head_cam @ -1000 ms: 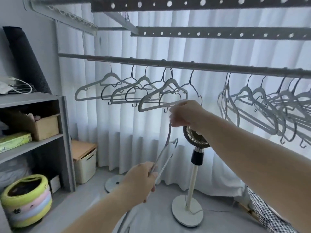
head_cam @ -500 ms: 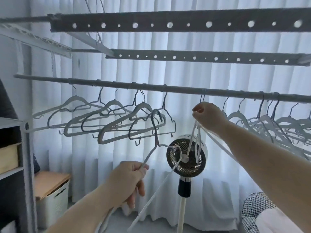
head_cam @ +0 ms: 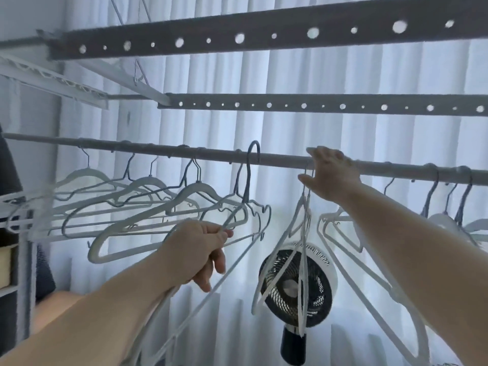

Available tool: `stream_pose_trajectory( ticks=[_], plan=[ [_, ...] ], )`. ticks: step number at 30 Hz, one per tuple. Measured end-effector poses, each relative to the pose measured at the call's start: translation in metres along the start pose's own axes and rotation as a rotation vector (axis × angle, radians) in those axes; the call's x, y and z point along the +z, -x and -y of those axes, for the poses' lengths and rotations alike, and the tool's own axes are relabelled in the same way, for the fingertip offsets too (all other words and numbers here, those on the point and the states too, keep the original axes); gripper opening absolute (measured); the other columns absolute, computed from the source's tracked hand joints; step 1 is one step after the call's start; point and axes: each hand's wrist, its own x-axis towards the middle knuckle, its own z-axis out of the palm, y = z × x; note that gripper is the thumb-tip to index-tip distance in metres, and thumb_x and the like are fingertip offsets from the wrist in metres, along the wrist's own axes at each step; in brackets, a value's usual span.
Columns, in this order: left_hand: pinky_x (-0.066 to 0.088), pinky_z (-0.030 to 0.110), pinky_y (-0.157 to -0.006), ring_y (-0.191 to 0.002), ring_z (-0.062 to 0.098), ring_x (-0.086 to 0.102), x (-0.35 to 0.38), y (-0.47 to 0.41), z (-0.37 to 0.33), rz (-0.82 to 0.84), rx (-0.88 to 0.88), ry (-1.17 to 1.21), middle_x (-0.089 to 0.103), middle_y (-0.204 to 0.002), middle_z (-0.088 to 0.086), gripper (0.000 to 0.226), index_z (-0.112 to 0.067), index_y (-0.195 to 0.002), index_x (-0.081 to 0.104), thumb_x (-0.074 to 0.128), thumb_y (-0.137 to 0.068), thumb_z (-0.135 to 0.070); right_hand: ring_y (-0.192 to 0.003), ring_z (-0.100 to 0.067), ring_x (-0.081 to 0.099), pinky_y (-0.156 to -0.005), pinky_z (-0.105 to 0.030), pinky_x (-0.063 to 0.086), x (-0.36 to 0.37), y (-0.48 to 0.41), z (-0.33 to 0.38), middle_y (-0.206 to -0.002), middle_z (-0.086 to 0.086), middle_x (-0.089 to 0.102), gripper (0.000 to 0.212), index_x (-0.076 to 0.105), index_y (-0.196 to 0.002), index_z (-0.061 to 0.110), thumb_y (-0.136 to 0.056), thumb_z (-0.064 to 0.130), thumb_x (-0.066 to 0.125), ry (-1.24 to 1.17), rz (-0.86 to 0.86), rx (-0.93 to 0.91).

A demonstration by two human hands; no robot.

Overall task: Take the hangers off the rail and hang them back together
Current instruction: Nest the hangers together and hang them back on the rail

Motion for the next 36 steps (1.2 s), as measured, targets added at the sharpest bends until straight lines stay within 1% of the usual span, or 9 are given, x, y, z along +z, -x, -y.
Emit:
stream_pose_trajectory(
  ticks=[3, 6, 11, 18, 25, 28, 30, 33, 36],
  plan=[
    [0.033, 0.02, -0.037, -0.017, 0.009, 0.04, 0.005, -0.02, -0.007, 0.002, 0.002, -0.011, 0.053, -0.031, 0.0, 0.022, -0.015, -0.083, 0.056, 0.039, -0.096, -0.011, -0.138, -0.027, 0.026, -0.116, -0.043, 0.01, 0.01, -0.011, 0.001, -0.149, -0.005, 0.03, 0.058, 0.022, -0.144, 0.018, -0.093, 0.035, 0.044, 0.065, 0.034, -0.036],
    [0.039, 0.015, -0.028, -0.016, 0.008, 0.039, 0.012, -0.037, -0.017, 0.011, 0.007, 0.024, 0.052, -0.029, -0.001, 0.022, -0.013, -0.083, 0.055, 0.038, -0.096, -0.009, -0.134, -0.028, 0.031, -0.117, -0.043, 0.008, 0.014, -0.015, -0.001, -0.143, -0.007, 0.036, 0.053, 0.027, -0.141, 0.017, -0.092, 0.026, 0.045, 0.059, 0.008, -0.023],
    [0.041, 0.013, -0.027, -0.018, 0.007, 0.04, 0.025, -0.062, -0.022, 0.061, 0.011, 0.025, 0.054, -0.029, -0.002, 0.02, -0.012, -0.081, 0.053, 0.04, -0.095, -0.01, -0.132, -0.028, 0.032, -0.118, -0.039, 0.008, 0.021, -0.018, -0.004, -0.141, -0.008, 0.036, 0.053, 0.027, -0.14, 0.014, -0.091, 0.018, 0.047, 0.068, -0.038, -0.057],
    [0.042, 0.015, -0.028, -0.018, 0.006, 0.04, 0.034, -0.083, -0.013, 0.098, -0.045, 0.021, 0.054, -0.029, -0.003, 0.021, -0.011, -0.078, 0.051, 0.039, -0.095, -0.009, -0.137, -0.027, 0.026, -0.119, -0.037, 0.004, 0.026, -0.018, -0.004, -0.147, -0.006, 0.03, 0.06, 0.02, -0.144, 0.015, -0.091, 0.02, 0.048, 0.095, -0.051, -0.072],
    [0.045, 0.016, -0.031, -0.021, 0.006, 0.042, 0.036, -0.083, -0.006, 0.185, -0.056, 0.025, 0.055, -0.032, -0.003, 0.012, -0.007, -0.098, 0.051, 0.039, -0.096, -0.011, -0.139, -0.026, 0.024, -0.119, -0.037, 0.004, 0.026, -0.019, -0.003, -0.149, -0.005, 0.026, 0.064, 0.014, -0.146, 0.015, -0.092, 0.023, 0.047, 0.144, -0.037, -0.089],
    [0.045, 0.017, -0.032, -0.023, 0.007, 0.046, 0.036, -0.08, -0.005, 0.223, -0.074, 0.008, 0.057, -0.035, -0.002, 0.013, -0.01, -0.094, 0.051, 0.039, -0.096, -0.013, -0.139, -0.026, 0.023, -0.119, -0.037, 0.004, 0.026, -0.018, -0.001, -0.149, -0.006, 0.026, 0.066, 0.012, -0.147, 0.015, -0.092, 0.025, 0.047, 0.152, -0.033, -0.09],
    [0.046, 0.018, -0.035, -0.031, 0.008, 0.051, 0.036, -0.074, -0.008, 0.213, -0.074, -0.042, 0.061, -0.047, -0.002, 0.015, -0.012, -0.092, 0.052, 0.04, -0.096, -0.018, -0.139, -0.026, 0.023, -0.119, -0.037, 0.005, 0.026, -0.019, 0.001, -0.149, -0.006, 0.026, 0.066, 0.012, -0.147, 0.015, -0.092, 0.026, 0.047, 0.151, -0.027, -0.09],
    [0.047, 0.02, -0.053, -0.061, 0.012, 0.06, 0.031, -0.062, -0.012, 0.098, 0.053, -0.296, 0.064, -0.078, 0.0, 0.026, -0.014, -0.111, 0.055, 0.042, -0.095, -0.029, -0.138, -0.026, 0.024, -0.118, -0.037, 0.006, 0.024, -0.019, 0.003, -0.149, -0.006, 0.026, 0.064, 0.015, -0.147, 0.015, -0.091, 0.021, 0.046, 0.138, -0.021, -0.088],
    [0.04, 0.022, -0.078, -0.1, 0.016, 0.059, 0.018, -0.045, -0.012, -0.179, 0.305, -0.713, 0.067, -0.106, -0.001, 0.029, -0.022, -0.115, 0.06, 0.044, -0.093, -0.032, -0.138, -0.026, 0.026, -0.118, -0.037, 0.009, 0.019, -0.018, 0.004, -0.149, -0.007, 0.029, 0.059, 0.02, -0.145, 0.015, -0.09, 0.016, 0.042, 0.093, -0.009, -0.075]
  ],
)
